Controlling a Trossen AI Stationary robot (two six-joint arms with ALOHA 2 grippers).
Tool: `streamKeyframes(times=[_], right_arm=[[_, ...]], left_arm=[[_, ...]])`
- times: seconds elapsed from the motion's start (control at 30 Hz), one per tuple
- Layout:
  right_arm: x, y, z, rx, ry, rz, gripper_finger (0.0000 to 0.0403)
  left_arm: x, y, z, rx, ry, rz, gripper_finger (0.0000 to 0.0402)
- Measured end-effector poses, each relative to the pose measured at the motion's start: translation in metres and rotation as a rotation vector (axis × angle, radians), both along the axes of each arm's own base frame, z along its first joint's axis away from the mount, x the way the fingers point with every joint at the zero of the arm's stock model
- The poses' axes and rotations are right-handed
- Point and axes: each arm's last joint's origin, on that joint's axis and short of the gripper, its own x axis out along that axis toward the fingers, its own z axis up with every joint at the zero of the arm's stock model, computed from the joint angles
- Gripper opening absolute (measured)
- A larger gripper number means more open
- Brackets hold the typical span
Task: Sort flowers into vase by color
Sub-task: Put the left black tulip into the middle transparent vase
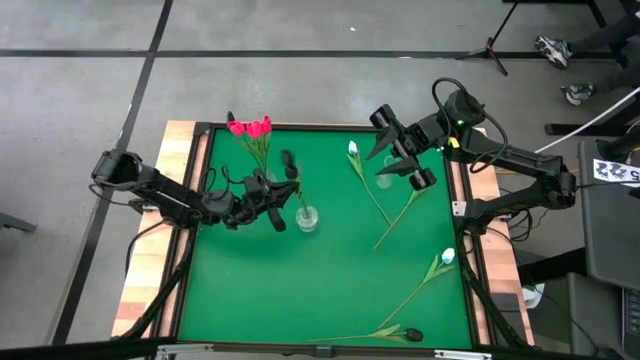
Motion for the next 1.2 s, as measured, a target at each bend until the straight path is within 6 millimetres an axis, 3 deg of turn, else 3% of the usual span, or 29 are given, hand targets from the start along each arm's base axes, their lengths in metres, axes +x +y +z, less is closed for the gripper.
streamKeyframes(times=[0.33, 0.7, 0.93, 1.2], right_arm=[[0.0, 0.001, 0.0, -0.03, -0.01, 0.025, 0.0151], [-0.001, 0.001, -0.001, -0.037, 0.001, 0.054, 0.0151], [-0.003, 0.004, -0.008, 0.023, 0.178, 0.196, 0.0151], [-0.026, 0.011, -0.029, 0.076, 0.457, 0.124, 0.0151]], left_arm=[[0.0, -0.004, -0.003, -0.013, 0.012, -0.034, 0.0063], [0.0, -0.006, -0.006, -0.057, 0.04, -0.127, 0.0185], [-0.014, -0.003, 0.001, -0.096, 0.133, -0.134, 0.0234], [-0.039, 0.0, 0.017, -0.11, 0.174, -0.138, 0.024]])
